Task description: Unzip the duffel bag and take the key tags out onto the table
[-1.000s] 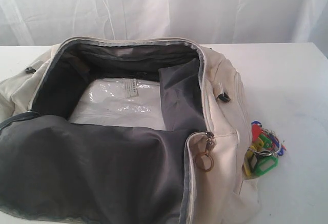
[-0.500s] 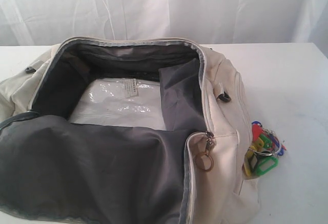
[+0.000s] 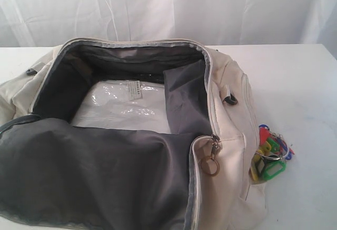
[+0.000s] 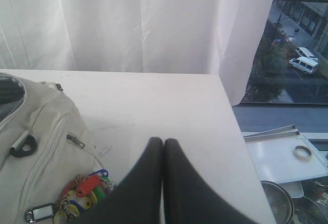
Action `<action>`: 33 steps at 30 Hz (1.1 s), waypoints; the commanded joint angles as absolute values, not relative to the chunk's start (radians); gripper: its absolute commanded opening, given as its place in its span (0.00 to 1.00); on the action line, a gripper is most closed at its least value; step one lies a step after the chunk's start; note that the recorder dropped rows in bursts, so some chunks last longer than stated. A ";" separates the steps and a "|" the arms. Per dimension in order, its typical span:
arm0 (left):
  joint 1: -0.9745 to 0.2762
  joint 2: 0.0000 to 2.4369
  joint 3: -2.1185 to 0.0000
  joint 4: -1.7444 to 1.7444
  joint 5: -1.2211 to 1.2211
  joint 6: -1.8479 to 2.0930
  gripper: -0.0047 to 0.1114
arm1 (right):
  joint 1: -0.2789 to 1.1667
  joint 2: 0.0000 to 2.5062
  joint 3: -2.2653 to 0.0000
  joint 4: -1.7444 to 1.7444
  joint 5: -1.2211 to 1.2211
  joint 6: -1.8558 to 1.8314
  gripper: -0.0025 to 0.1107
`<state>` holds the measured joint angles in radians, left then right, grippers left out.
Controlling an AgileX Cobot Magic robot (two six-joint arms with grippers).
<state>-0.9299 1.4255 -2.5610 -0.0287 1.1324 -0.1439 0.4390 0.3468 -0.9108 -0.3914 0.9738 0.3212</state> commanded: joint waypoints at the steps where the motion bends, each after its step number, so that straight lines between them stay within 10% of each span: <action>1: -0.929 1.419 -2.559 0.069 1.221 -0.158 0.04 | 0.441 0.341 -0.916 -0.397 0.971 0.317 0.02; 11: -0.929 1.345 -2.507 0.307 1.221 -0.138 0.04 | 0.441 0.341 -0.916 -0.397 0.971 0.317 0.02; 26: -0.929 0.714 -1.338 0.545 1.117 -0.493 0.04 | 0.441 0.341 -0.916 -0.397 0.973 0.317 0.02; 33: -0.929 0.652 -1.106 0.439 1.171 -0.610 0.04 | 0.441 0.341 -0.916 -0.397 0.973 0.317 0.02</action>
<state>-0.9299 0.6627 -1.1346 0.5114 1.1281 -0.5762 0.4390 0.3468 -0.9108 -0.3914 0.9738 0.3212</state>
